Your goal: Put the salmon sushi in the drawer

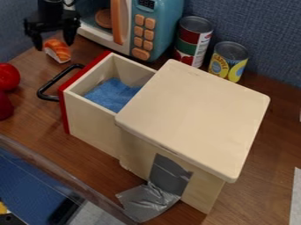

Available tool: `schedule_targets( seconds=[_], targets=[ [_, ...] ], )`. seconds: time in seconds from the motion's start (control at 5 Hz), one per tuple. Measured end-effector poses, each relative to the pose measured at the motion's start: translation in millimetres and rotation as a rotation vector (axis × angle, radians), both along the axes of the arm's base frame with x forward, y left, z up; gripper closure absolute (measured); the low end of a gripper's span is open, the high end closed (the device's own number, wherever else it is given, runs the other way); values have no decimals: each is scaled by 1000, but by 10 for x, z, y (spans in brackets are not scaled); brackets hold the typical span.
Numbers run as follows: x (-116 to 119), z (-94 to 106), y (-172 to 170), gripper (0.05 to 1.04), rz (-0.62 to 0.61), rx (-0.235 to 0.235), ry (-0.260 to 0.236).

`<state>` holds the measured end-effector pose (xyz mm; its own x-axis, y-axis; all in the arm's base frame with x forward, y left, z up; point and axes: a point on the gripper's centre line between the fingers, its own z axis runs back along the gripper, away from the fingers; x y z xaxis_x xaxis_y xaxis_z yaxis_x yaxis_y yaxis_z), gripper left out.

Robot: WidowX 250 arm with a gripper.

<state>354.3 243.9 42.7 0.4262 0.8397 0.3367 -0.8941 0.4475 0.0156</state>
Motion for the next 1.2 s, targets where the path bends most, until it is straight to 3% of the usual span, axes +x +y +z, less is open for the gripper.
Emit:
schedule_targets(
  seconds=[0.2,0.4,0.6,0.8,1.0,1.2],
  targets=[
    [-42,-67,65,123,-7,-14,5],
    [-101,-130,123,402,-1,6,18],
    [-119,-138,155,522,12,21,11],
    [-156,-145,166,522,5,13,27],
    [-165,-83,85,522,-89,-35,44],
    [-149,296,-20,522,-193,-41,16]
  ],
)
